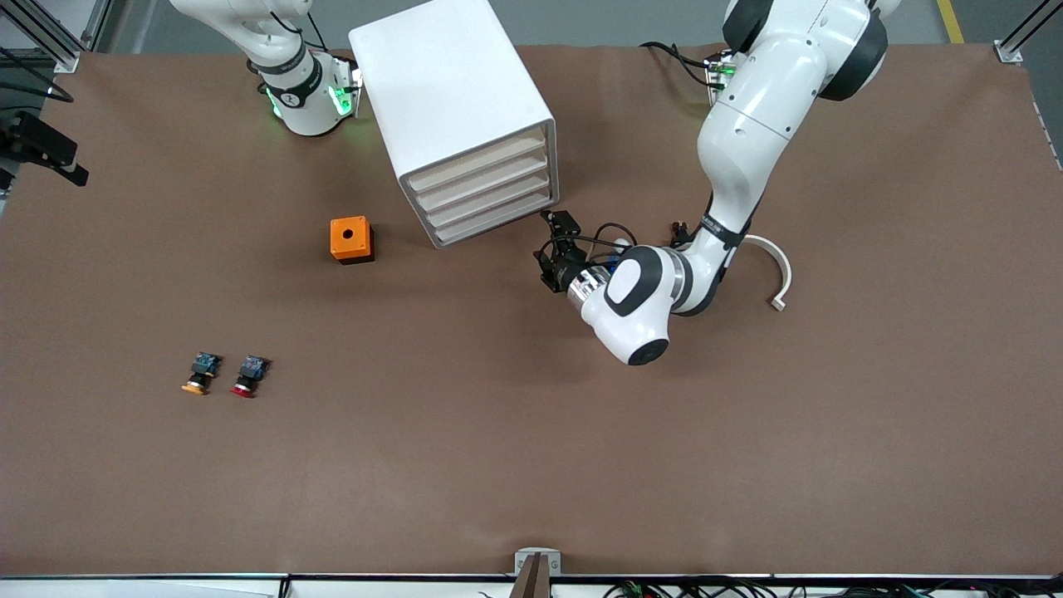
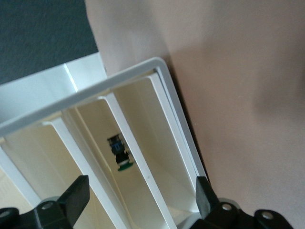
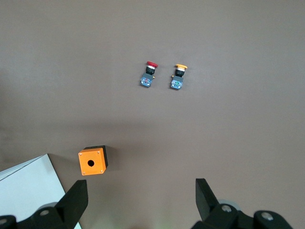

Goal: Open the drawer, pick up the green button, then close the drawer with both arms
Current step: 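Grasp the drawer front with the left gripper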

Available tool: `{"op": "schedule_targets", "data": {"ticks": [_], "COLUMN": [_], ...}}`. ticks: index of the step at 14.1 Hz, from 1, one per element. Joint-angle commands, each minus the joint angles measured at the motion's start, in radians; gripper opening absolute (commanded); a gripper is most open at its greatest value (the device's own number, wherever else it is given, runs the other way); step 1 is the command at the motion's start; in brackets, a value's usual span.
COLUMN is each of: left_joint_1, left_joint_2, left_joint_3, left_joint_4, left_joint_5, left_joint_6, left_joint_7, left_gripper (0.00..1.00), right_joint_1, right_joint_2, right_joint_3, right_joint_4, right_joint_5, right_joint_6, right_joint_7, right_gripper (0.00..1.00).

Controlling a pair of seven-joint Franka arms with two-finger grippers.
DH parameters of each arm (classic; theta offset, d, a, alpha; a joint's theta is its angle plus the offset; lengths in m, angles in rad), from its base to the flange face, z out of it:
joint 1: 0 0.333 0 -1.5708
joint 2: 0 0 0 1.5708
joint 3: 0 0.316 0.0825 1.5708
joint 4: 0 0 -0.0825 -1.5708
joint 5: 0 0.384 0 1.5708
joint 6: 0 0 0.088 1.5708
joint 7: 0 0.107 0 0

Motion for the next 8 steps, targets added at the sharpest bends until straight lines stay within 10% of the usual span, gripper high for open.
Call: {"op": "schedule_targets", "data": {"ticks": [1,8], "left_joint_1": [0.000,-0.029], "left_joint_2": [0.049,0.092], "left_joint_3": [0.003,0.000], "left_joint_4": [0.043,0.034], "left_joint_5": [-0.055,-0.117], "left_joint_6": [-0.025,-0.091], "left_joint_7": [-0.073,-0.124], "left_gripper": [0.78,0.57], "right_joint_1": [-0.019,-0.025], "right_joint_2": [0.042,0.151], "right_joint_3": [0.011,0.011], "right_joint_4": [0.029,0.041], "right_joint_5": [-0.003,-0.013], "right_joint_6": [0.018,0.042], "right_joint_7": [-0.014,-0.014], "right_gripper": [1.00,1.00]}}
